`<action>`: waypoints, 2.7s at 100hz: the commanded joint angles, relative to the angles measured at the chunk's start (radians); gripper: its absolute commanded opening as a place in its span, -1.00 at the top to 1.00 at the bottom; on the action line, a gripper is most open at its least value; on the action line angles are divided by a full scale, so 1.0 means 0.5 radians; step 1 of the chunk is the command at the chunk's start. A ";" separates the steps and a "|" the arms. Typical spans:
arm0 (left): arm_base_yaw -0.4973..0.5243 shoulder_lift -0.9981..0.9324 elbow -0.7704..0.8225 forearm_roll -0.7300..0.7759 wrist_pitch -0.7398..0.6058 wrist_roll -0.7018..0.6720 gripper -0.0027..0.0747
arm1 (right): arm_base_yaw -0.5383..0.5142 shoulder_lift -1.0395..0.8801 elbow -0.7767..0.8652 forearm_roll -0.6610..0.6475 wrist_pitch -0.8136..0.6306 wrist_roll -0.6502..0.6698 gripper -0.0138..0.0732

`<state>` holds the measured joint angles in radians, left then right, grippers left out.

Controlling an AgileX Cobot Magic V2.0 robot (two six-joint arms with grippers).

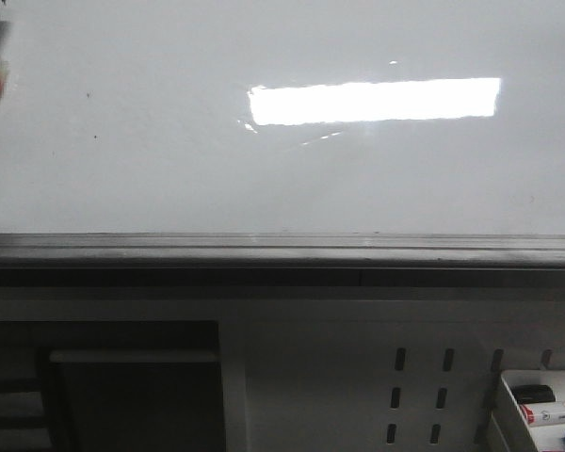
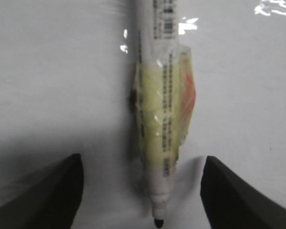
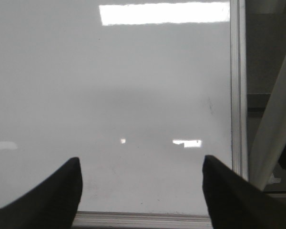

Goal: Write number 4 on whiteboard

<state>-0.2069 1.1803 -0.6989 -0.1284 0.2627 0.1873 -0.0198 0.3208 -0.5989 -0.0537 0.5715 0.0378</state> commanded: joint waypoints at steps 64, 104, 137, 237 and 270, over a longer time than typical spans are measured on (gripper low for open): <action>-0.137 -0.055 -0.094 -0.007 -0.175 0.004 0.98 | 0.003 0.045 -0.100 0.029 -0.126 -0.015 -0.42; -0.500 -0.113 -0.646 -0.098 0.967 0.636 0.98 | 0.003 0.662 -0.595 1.044 0.660 -1.083 -0.21; -0.887 0.121 -0.958 -0.431 1.462 1.131 0.98 | 0.179 1.300 -0.953 1.801 1.246 -2.116 -0.15; -1.085 0.258 -1.048 -0.439 1.382 1.321 0.98 | 0.919 1.885 -1.077 1.839 0.761 -2.789 -0.15; -1.085 0.258 -1.048 -0.439 1.362 1.321 0.98 | 0.919 1.907 -1.077 1.887 0.782 -2.789 0.50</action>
<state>-0.7403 1.3305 -1.1886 -0.3156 0.9834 0.8457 0.4392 1.2966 -1.1061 0.8144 0.9763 -1.3412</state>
